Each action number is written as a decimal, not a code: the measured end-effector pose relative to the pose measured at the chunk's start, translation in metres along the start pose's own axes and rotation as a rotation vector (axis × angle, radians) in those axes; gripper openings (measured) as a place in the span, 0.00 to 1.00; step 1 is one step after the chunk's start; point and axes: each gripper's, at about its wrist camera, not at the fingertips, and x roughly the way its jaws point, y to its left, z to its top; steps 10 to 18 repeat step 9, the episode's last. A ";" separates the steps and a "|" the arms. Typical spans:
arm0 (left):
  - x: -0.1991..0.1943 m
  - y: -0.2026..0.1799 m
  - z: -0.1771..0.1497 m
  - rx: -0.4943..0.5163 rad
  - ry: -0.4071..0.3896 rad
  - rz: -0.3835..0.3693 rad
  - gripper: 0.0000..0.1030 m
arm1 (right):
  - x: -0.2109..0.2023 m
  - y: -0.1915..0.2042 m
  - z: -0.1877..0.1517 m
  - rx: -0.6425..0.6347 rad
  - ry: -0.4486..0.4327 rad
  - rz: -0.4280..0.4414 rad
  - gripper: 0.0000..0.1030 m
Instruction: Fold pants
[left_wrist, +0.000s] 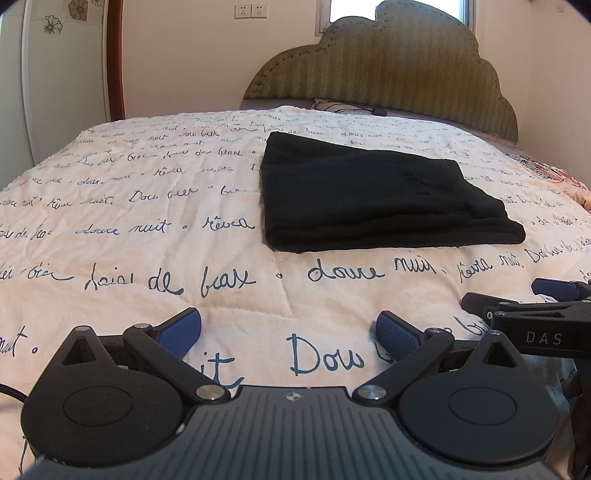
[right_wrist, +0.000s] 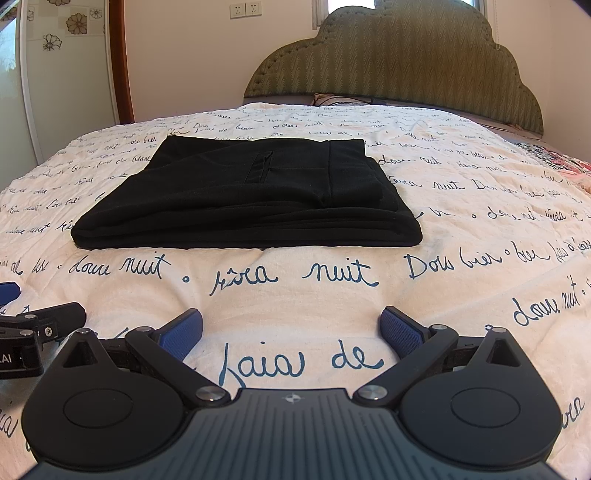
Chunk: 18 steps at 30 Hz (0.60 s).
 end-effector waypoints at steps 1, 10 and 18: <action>0.000 0.001 0.000 -0.005 0.003 0.001 1.00 | 0.000 0.000 0.000 0.000 0.000 0.000 1.00; 0.005 0.000 0.002 0.003 0.030 0.007 1.00 | 0.000 0.000 0.000 0.001 0.000 0.000 1.00; 0.005 0.000 0.002 0.003 0.030 0.007 1.00 | 0.000 0.000 0.000 0.001 0.000 0.000 1.00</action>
